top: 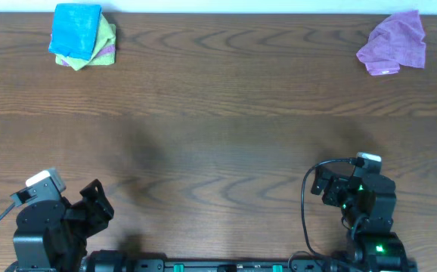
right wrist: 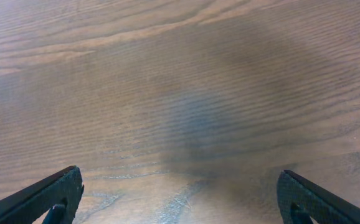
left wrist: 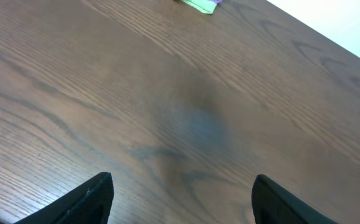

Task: Fold the cloth

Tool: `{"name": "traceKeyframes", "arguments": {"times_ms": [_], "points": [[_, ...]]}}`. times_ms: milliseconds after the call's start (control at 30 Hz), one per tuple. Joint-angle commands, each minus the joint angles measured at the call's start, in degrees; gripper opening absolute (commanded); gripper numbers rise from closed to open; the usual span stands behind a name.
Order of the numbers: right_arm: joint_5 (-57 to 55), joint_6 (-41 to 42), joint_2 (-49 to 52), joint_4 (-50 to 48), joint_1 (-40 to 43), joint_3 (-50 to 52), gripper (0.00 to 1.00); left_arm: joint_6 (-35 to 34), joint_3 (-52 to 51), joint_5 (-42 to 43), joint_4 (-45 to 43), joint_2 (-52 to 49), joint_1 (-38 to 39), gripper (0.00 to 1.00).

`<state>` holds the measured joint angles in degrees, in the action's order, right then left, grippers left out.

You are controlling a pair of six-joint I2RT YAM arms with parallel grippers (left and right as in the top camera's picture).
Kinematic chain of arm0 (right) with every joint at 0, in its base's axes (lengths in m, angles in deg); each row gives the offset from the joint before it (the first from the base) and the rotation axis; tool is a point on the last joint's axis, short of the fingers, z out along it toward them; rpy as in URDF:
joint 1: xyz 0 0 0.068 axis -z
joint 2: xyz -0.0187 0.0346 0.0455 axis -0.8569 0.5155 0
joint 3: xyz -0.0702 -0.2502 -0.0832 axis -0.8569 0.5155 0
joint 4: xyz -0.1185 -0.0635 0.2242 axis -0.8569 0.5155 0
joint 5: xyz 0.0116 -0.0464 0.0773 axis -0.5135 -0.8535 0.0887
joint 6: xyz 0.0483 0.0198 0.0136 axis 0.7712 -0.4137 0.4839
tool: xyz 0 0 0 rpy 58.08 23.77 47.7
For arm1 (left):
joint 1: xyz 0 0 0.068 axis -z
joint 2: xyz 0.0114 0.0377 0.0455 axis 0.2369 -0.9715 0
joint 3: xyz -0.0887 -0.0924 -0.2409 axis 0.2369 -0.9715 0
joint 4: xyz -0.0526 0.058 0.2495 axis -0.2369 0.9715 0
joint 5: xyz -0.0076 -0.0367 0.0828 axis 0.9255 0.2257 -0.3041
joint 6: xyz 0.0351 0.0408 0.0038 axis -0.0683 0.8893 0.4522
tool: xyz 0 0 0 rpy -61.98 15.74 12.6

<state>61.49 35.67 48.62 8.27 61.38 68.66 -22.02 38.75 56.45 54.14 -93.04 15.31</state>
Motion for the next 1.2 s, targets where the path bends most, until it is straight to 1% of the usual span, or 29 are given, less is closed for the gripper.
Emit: {"name": "traceKeyframes", "arguments": {"times_ms": [0,33,100,133,267,333,400,533,700,767,833,900,1000,1167], "points": [[-0.3,0.7,-0.3,0.0,0.3,0.3,0.99,-0.6,0.7,-2.6,-0.3,0.3,-0.1,0.73],[-0.3,0.7,-0.3,0.0,0.3,0.3,0.99,-0.6,0.7,-3.3,-0.5,0.3,-0.1,0.79],[-0.3,0.7,-0.3,0.0,0.3,0.3,0.99,-0.6,0.7,-4.6,-0.7,0.3,-0.1,0.98],[-0.3,0.7,-0.3,0.0,0.3,0.3,0.99,-0.7,0.7,-5.4,-1.0,0.5,0.1,0.95],[-0.3,0.7,-0.3,0.0,0.3,0.3,0.99,-0.6,0.7,-5.7,-3.1,1.5,0.2,0.95],[-0.3,0.7,-0.3,0.0,0.3,0.3,0.99,-0.6,0.5,-5.7,-4.1,3.7,-0.4,0.95],[-0.3,0.7,-0.3,0.0,0.3,0.3,0.99,-0.7,-0.5,-6.5,-5.9,8.0,-2.0,0.96],[-0.3,0.7,-0.3,0.0,0.3,0.3,0.99,-0.7,-7.8,-7.5,-10.9,16.0,-5.1,0.95],[-0.3,0.7,-0.3,0.0,0.3,0.3,0.99,-0.7,-23.0,-7.4,-23.8,24.2,-6.5,0.95],[-0.3,0.7,-0.3,0.0,0.3,0.3,0.99,-0.7,-29.6,-6.6,-30.2,26.3,-6.5,0.95],[-0.3,0.7,-0.3,0.0,0.3,0.3,0.99,-0.7,-33.9,-5.4,-34.9,26.9,-6.4,0.95],[-0.3,0.7,-0.3,0.0,0.3,0.3,0.99,-2.4,-37.9,-4.3,-38.7,27.0,-6.4,0.96],[-0.3,0.7,-0.3,0.0,0.3,0.3,0.99,-4.3,-41.4,-4.1,-40.1,27.0,-5.6,0.96],[-0.3,0.7,-0.3,0.0,0.3,0.3,0.99,-4.3,-44.0,-4.2,-40.1,27.0,-4.2,0.95]]}}
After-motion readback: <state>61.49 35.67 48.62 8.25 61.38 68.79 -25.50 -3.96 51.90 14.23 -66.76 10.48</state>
